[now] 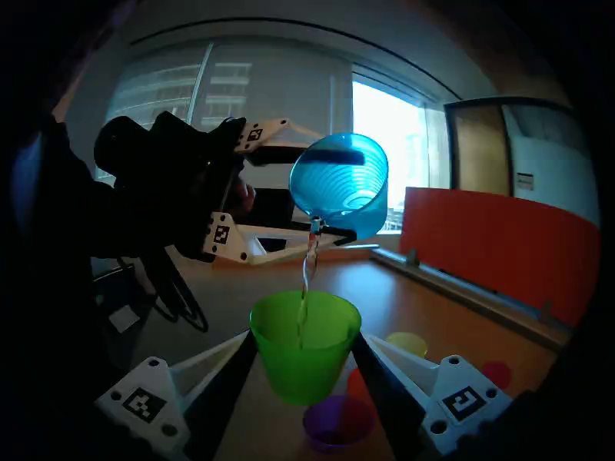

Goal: Pour water

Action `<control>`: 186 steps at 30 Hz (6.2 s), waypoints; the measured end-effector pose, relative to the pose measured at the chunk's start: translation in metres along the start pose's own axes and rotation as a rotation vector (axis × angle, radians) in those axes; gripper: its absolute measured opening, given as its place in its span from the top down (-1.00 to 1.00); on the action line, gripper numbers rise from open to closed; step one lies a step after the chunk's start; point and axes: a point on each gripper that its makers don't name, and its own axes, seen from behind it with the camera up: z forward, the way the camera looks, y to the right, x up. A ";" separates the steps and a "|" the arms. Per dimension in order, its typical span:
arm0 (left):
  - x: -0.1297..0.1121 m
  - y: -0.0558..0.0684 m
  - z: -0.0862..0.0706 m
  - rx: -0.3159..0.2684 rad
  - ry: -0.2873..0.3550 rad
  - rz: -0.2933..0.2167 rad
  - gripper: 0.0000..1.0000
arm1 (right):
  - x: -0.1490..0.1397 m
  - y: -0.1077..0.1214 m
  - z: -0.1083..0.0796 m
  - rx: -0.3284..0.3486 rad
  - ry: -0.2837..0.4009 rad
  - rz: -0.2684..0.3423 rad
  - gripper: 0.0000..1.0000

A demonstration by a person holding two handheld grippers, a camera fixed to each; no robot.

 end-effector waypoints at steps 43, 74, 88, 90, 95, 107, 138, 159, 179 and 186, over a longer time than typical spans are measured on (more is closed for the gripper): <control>0.007 -0.004 0.000 0.019 0.009 0.087 -0.61 | 0.001 0.003 -0.002 -0.012 0.004 -0.007 -0.77; 0.010 -0.006 -0.004 0.028 0.008 0.153 -0.61 | 0.002 0.001 0.001 -0.013 0.010 -0.012 -0.77; 0.009 -0.008 -0.005 0.023 0.007 0.181 -0.61 | 0.002 -0.002 0.002 -0.010 0.014 -0.013 -0.77; 0.009 -0.008 -0.005 0.021 0.007 0.189 -0.61 | 0.002 -0.002 0.002 -0.010 0.014 -0.014 -0.77; 0.009 -0.006 -0.005 0.018 0.006 0.201 -0.61 | 0.002 -0.003 0.003 -0.008 0.016 -0.013 -0.77; 0.014 -0.009 -0.009 0.024 0.010 0.224 -0.61 | 0.002 -0.003 0.002 -0.009 0.014 -0.014 -0.77; 0.017 -0.012 -0.008 0.036 0.015 0.299 -0.61 | 0.003 -0.005 0.003 -0.009 0.021 -0.011 -0.77; 0.015 -0.014 -0.011 0.048 0.014 0.357 -0.62 | 0.003 -0.007 0.005 -0.008 0.024 -0.008 -0.77; 0.015 -0.014 -0.017 0.056 0.016 0.395 -0.61 | 0.004 -0.008 0.007 -0.005 0.022 -0.010 -0.77; 0.014 -0.013 -0.016 0.057 0.015 0.408 -0.61 | 0.005 -0.008 0.008 -0.005 0.022 -0.011 -0.77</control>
